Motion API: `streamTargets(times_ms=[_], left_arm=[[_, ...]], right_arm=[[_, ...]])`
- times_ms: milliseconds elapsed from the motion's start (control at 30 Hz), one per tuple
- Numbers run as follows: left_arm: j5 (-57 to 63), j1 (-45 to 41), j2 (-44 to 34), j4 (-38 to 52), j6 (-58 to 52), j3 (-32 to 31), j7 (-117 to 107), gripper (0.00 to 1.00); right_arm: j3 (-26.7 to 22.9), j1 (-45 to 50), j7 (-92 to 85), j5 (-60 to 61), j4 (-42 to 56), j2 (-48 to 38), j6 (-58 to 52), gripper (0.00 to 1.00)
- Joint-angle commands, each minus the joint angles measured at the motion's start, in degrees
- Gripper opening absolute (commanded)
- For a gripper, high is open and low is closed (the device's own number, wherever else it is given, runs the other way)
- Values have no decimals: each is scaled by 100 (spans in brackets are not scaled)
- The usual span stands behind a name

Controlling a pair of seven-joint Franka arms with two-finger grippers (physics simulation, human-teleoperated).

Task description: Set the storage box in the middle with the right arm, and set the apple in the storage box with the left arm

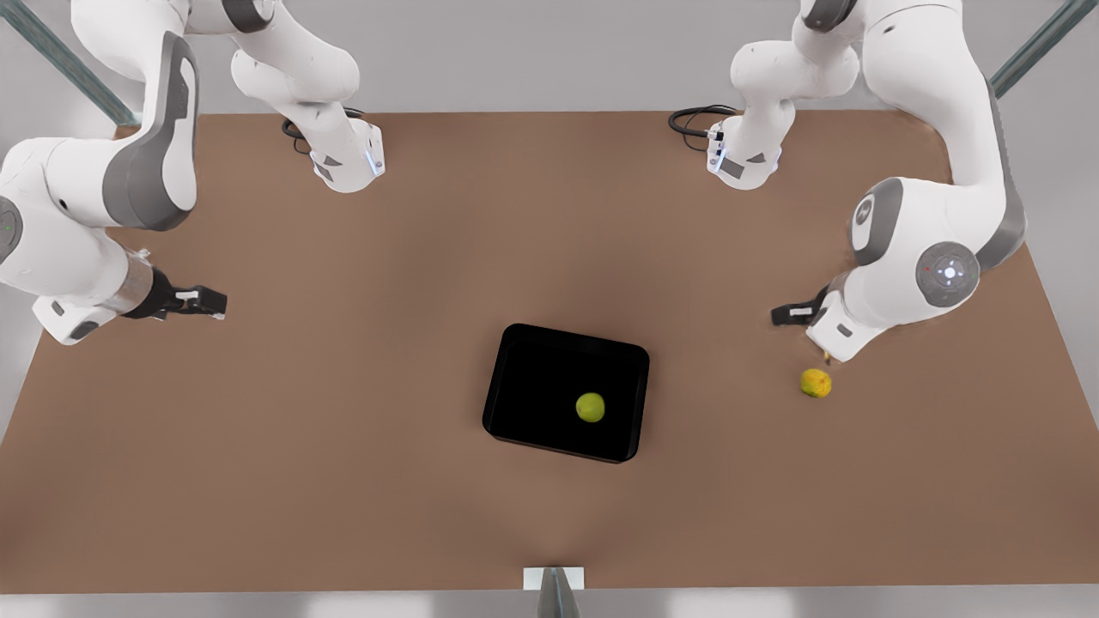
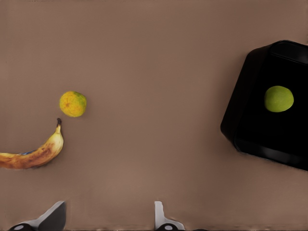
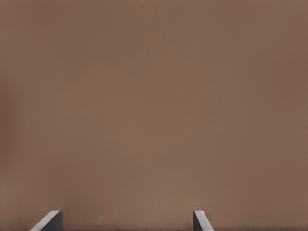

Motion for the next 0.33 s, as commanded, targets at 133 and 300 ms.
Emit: streamTargets(times_ms=[133, 300], left_arm=[[311, 149, -1267, -563, -75, 91, 54, 100], [240, 158, -1083, -290, -111, 91, 194, 100]], right_arm=[[10, 93, -44, 123, 44, -26, -194, 100], [300, 111, -70, 176, 106, -43, -230, 100]])
